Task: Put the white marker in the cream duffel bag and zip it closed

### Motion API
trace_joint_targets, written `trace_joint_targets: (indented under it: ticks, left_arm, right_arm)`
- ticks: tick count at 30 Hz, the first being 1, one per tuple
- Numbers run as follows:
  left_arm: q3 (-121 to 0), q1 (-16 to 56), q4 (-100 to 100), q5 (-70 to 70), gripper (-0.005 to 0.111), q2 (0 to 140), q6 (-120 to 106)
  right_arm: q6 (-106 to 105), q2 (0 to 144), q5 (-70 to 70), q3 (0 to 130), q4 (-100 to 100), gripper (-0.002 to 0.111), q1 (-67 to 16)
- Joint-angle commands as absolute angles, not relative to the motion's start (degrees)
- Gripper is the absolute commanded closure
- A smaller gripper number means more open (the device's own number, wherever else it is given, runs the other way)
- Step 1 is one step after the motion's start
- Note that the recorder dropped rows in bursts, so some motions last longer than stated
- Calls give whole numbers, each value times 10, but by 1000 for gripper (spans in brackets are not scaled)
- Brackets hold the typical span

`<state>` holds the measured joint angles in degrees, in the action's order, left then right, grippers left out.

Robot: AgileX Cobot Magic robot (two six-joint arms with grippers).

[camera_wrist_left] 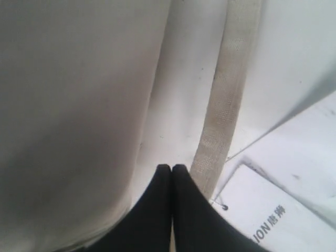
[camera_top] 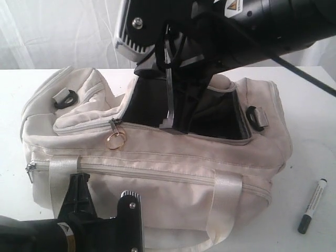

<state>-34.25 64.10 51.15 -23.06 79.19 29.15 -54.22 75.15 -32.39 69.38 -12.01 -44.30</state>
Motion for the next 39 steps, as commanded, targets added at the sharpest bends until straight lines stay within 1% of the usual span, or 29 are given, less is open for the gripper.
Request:
trace_joint_targets:
  ticks: [1, 9, 12, 17, 22, 28, 35, 37, 39]
  left_arm:
    - [-340, 641, 516, -234, 107, 770, 299]
    - [-341, 641, 515, -227, 107, 715, 299]
    - [-341, 641, 512, -225, 107, 713, 299]
    - [-347, 641, 518, -187, 107, 713, 296]
    - [-385, 641, 566, -214, 107, 713, 282]
    - [-444, 641, 571, -236, 107, 712, 230]
    - [-470, 641, 571, -240, 107, 667, 216]
    - [-470, 641, 571, -240, 101, 649, 208]
    - [-470, 641, 573, -234, 90, 634, 208]
  right_arm:
    - [-538, 745, -294, 702, -128, 108, -445]
    - [-540, 745, -268, 702, -117, 108, -445]
    - [-540, 743, -247, 704, -117, 108, -445]
    - [-538, 743, -263, 715, -88, 108, -445]
    - [-536, 743, -288, 729, -60, 108, -445]
    - [-533, 743, -291, 748, -32, 108, -445]
    - [-498, 744, -294, 749, 0, 108, -424]
    - [-498, 744, -294, 749, 0, 108, -423]
    - [-498, 744, -294, 749, 0, 108, -423]
